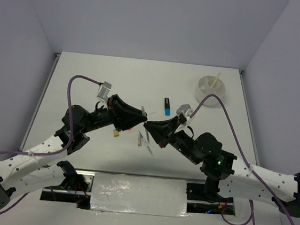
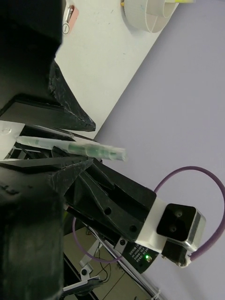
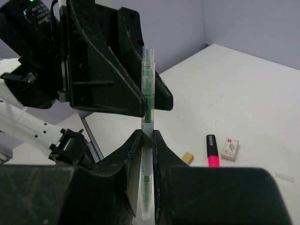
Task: Sort the stationery into containers
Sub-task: Close the pen cap on the pen.
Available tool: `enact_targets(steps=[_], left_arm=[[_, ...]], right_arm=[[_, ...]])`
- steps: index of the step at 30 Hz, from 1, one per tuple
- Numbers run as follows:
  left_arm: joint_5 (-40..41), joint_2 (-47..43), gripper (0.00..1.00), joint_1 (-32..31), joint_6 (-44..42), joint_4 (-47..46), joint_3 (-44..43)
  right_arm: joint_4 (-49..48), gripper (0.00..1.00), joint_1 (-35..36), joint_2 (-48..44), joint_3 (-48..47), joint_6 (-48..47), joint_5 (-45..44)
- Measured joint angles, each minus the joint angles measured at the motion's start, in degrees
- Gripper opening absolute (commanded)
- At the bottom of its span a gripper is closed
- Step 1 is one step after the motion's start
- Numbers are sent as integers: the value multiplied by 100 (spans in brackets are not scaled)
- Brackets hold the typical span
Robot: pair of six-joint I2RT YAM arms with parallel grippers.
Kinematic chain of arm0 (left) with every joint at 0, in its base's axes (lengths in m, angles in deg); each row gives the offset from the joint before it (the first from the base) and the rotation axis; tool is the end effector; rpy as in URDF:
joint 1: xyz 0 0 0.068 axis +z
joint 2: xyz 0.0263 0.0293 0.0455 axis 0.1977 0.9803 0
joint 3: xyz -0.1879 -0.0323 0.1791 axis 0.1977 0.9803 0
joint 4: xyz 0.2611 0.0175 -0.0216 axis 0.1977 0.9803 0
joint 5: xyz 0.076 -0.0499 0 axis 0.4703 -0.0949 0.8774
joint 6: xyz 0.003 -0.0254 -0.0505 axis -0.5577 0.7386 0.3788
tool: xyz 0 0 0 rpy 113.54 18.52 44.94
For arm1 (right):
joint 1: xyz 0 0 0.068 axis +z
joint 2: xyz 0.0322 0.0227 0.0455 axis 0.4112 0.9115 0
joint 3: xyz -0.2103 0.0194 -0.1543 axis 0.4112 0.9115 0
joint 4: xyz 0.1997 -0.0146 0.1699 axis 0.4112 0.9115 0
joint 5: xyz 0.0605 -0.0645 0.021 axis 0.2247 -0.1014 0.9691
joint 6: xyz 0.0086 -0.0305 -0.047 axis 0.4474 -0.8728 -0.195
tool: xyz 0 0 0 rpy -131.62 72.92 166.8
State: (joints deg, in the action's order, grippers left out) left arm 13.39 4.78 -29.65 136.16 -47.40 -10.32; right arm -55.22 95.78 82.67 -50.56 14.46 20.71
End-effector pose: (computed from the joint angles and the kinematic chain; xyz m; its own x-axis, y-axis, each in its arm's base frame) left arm 0.1486 -0.1512 0.3549 -0.4439 -0.5058 -0.7397 0.8233 0.0956 -0.5595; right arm 0.0750 0.1875 0.3530 -0.0988 0.2472 -0.9639 -0.8107 0.5417 0.2220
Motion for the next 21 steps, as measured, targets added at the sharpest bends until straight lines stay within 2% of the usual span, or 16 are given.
enact_targets(steps=[2,3,5,6,7,9,12,14,15,16,19,21], left_arm=[[-13,-7,40,0,-46,46,0],[-15,-15,32,0,-79,57,2],[-39,-42,27,0,-105,66,2],[-48,-50,22,0,-105,61,4],[-52,-55,12,-9,-120,57,4],[-81,-57,3,-9,-122,42,9],[-146,-48,0,-7,-122,11,13],[-229,-26,0,0,-122,-72,22],[-280,-20,0,9,-120,-118,24],[-332,-13,0,22,-127,-177,26],[-656,52,0,17,-125,-417,26],[-815,92,0,15,-133,-518,20]], right_arm=[[-61,0,0,-2,-11,-2,2],[-68,0,0,-2,-11,0,2],[-59,0,-2,0,-11,-2,-2],[-61,0,-2,0,-11,0,4],[-61,0,0,0,-11,0,7],[-66,0,-2,2,-11,0,11],[-70,2,-2,20,-13,2,24],[-50,18,-2,24,-28,7,66],[-13,29,-4,35,-57,9,98],[28,45,-20,68,-101,24,149],[166,51,-39,306,-382,103,479],[258,45,-39,505,-527,133,664]])
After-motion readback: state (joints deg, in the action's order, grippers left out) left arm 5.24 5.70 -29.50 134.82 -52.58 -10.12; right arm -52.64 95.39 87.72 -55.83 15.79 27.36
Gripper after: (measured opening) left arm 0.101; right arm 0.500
